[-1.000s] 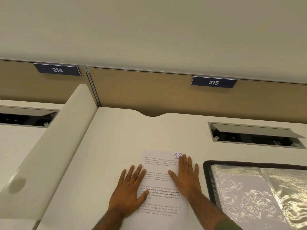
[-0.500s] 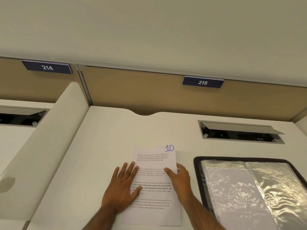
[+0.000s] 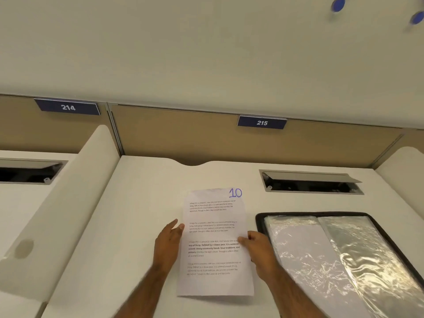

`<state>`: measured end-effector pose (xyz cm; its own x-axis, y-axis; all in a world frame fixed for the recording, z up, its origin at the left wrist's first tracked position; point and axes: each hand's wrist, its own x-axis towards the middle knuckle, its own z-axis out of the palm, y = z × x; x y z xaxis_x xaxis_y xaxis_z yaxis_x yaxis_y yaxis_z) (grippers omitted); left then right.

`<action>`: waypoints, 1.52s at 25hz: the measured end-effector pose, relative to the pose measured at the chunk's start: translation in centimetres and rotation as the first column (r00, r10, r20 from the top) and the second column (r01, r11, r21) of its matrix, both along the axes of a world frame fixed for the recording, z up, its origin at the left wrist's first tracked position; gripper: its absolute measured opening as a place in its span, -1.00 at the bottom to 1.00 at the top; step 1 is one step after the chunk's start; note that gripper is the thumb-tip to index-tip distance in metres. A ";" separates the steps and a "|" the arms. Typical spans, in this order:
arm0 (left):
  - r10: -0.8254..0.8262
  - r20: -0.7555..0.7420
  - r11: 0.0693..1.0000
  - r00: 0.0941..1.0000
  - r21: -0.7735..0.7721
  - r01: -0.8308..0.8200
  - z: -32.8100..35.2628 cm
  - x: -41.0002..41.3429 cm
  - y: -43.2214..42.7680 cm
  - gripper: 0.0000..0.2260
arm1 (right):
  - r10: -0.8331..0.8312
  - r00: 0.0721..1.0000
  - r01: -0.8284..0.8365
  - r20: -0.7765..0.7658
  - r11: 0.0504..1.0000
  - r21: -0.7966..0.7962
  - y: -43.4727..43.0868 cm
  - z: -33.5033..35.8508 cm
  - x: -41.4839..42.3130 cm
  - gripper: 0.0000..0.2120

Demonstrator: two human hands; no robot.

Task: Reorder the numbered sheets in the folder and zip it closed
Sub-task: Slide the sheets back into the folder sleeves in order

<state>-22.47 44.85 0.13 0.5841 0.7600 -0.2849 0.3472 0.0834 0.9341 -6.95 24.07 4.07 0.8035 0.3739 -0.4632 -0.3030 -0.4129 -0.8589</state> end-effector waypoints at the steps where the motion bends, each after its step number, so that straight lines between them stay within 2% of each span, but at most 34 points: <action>1: -0.020 0.020 0.996 1.000 -0.090 0.022 0.7 0.3 -0.1 -0.81 | -0.015 1.000 0.015 -0.019 1.000 0.020 -0.5 0.5 0.0 -0.91; 4: -0.102 0.036 0.977 0.994 -0.183 0.107 2.1 0.8 -1.0 -0.87 | -0.046 0.999 0.047 -0.022 0.997 0.058 -1.8 2.4 0.2 -0.91; 14: -0.175 0.078 0.968 0.981 -0.169 0.186 4.8 2.8 -9.5 -0.81 | -0.100 0.994 0.097 0.043 0.992 0.078 -9.9 5.0 2.4 -0.84; 19: -0.156 0.102 0.979 0.983 -0.114 0.167 6.0 5.9 -13.8 -0.76 | -0.069 0.997 0.064 0.044 0.993 0.101 -14.2 4.7 5.9 -0.85; 28: -0.031 0.065 0.998 0.997 -0.056 0.035 6.7 15.4 -27.9 -0.77 | 0.026 1.000 -0.027 0.010 0.992 0.124 -26.5 4.1 17.0 -0.89; 34: -0.006 0.077 0.999 0.997 -0.033 0.009 8.0 18.5 -33.7 -0.78 | 0.070 0.998 -0.070 0.004 0.989 0.127 -32.4 4.8 20.0 -0.89; 38: -0.071 0.090 0.997 0.993 -0.033 0.074 9.1 19.9 -35.3 -0.78 | 0.035 0.997 -0.043 0.063 0.992 0.121 -34.9 5.9 19.9 -0.86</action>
<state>-2.60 9.60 9.19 0.6617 0.7048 -0.2557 0.2694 0.0948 0.9584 12.97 -10.87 9.98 0.8125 0.4565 -0.3626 -0.2343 -0.3139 -0.9201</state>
